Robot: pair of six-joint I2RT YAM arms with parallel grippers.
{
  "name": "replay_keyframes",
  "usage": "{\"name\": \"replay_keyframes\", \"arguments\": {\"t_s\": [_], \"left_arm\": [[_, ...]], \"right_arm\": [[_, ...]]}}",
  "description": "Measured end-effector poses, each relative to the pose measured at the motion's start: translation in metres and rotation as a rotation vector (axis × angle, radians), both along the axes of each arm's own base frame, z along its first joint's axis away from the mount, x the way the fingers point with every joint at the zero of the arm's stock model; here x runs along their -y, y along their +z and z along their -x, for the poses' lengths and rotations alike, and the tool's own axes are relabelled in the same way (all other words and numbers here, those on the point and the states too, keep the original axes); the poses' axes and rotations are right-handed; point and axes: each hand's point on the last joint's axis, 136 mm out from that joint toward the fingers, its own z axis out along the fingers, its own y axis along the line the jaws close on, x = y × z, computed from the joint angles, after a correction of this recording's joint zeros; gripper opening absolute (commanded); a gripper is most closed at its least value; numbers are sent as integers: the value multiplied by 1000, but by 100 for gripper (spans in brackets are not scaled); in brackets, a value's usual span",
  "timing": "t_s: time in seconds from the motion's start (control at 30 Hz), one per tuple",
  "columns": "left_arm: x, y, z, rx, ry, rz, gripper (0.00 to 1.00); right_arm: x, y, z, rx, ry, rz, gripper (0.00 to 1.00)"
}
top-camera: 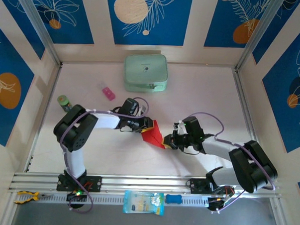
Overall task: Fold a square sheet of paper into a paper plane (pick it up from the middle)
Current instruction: Turn over the paper at the center of the table.
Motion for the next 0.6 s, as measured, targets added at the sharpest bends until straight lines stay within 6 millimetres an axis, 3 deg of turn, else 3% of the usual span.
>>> {"name": "replay_keyframes", "arguments": {"t_s": [0.27,0.4,0.6], "left_arm": [[-18,62,-4,158,42,-25,44],[-38,77,-5,218,85,-94,44],[-73,90,-7,285,173,-190,45]], "right_arm": [[5,52,-13,251,44,150,6],[10,74,-18,361,69,284,6],[18,87,-17,475,145,632,6]]}}
